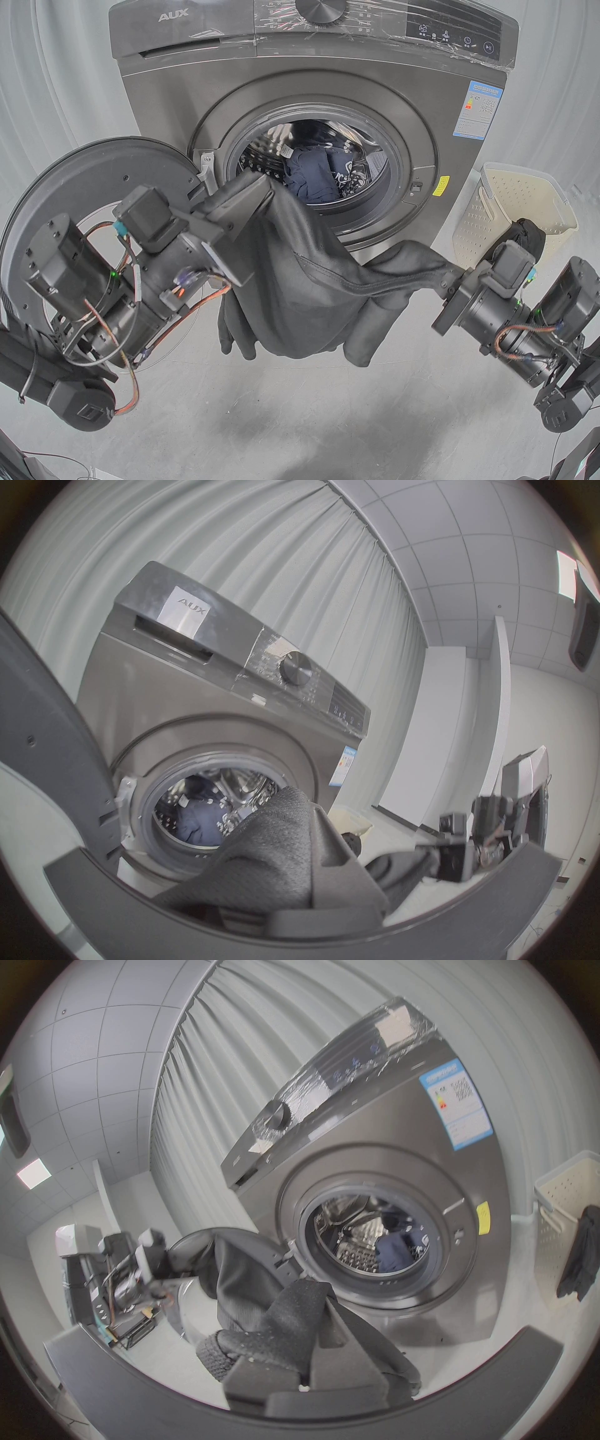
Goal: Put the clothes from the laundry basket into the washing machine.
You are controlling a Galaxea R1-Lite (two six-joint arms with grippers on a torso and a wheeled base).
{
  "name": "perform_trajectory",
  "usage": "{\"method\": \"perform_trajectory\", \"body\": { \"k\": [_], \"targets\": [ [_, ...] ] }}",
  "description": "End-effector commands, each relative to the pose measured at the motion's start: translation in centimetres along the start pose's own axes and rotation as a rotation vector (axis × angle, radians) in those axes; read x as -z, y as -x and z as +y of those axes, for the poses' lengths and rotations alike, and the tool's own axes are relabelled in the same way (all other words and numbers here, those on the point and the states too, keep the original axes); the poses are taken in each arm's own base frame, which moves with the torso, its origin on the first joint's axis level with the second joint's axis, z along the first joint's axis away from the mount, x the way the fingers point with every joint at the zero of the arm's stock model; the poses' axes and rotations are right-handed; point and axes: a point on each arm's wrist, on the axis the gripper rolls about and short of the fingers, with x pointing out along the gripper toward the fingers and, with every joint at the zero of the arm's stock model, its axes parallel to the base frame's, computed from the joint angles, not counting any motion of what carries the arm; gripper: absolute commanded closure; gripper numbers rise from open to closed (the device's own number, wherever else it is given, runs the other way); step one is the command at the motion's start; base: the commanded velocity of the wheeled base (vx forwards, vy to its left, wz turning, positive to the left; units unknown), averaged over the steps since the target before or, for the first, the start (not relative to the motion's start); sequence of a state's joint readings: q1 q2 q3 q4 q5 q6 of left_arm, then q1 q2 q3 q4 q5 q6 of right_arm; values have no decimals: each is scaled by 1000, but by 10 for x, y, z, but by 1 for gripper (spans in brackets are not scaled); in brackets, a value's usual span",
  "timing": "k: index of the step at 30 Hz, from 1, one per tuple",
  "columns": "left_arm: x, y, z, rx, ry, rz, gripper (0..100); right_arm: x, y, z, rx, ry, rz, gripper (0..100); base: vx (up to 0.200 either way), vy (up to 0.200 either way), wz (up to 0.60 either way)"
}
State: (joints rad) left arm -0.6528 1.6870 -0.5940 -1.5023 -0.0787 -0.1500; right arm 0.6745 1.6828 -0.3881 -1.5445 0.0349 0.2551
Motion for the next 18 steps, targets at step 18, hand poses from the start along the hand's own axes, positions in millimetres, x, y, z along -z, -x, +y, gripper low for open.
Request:
{"method": "perform_trajectory", "body": {
  "k": [18],
  "targets": [
    [-12,-55,-26,94,39,-58,100,93,50,10,-19,-12,490,0,0,0,0]
  ]
}}
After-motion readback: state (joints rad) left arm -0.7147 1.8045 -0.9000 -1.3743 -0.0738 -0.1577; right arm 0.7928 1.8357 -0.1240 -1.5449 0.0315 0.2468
